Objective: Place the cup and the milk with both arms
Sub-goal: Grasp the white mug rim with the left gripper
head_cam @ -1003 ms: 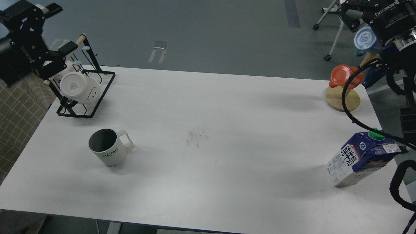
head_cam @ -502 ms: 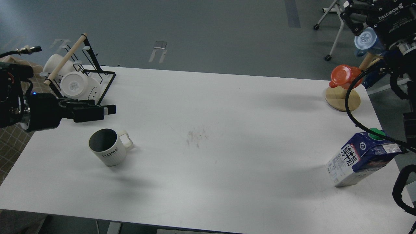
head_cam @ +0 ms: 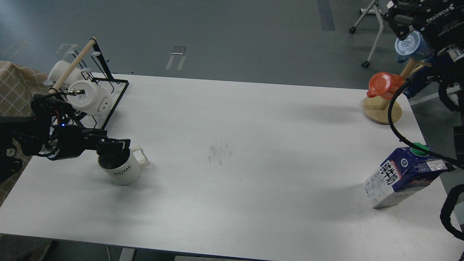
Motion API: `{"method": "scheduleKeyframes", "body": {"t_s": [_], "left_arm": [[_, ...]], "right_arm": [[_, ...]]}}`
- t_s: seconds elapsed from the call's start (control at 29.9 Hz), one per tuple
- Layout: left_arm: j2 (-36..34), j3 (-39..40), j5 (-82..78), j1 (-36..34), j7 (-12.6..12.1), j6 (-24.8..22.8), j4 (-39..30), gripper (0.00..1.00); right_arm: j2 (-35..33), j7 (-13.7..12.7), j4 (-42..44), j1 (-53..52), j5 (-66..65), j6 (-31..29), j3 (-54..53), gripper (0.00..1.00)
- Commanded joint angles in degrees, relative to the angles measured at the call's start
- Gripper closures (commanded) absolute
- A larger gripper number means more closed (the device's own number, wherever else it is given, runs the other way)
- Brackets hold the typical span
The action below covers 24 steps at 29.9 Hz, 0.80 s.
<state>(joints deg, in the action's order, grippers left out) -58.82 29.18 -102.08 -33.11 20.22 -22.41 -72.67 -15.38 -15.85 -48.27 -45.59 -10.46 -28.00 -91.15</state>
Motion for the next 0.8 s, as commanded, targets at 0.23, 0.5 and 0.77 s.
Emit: {"method": "scheduleKeyframes", "body": {"t_s": [0.23,0.5,0.77], "left_arm": [[-1.03,-1.84,-0.66,0.24,4.04,3.07,2.44,0.07],[-2.27,-6.68,-0.66,1.20,6.68,7.38,2.53,0.29],[-2.00,-6.60,-0.75,0.85,6.85,7.74,2.53,1.00]], "right_arm": [[0.00,0.03,0.02,0.33,0.00,0.00,-0.09,0.00],[0.09,0.12,0.02,0.33,0.00,0.00,-0.09,0.00],[0.00,0.21,0.10,0.51,0.00,0.00,-0.26,0.00]]}}
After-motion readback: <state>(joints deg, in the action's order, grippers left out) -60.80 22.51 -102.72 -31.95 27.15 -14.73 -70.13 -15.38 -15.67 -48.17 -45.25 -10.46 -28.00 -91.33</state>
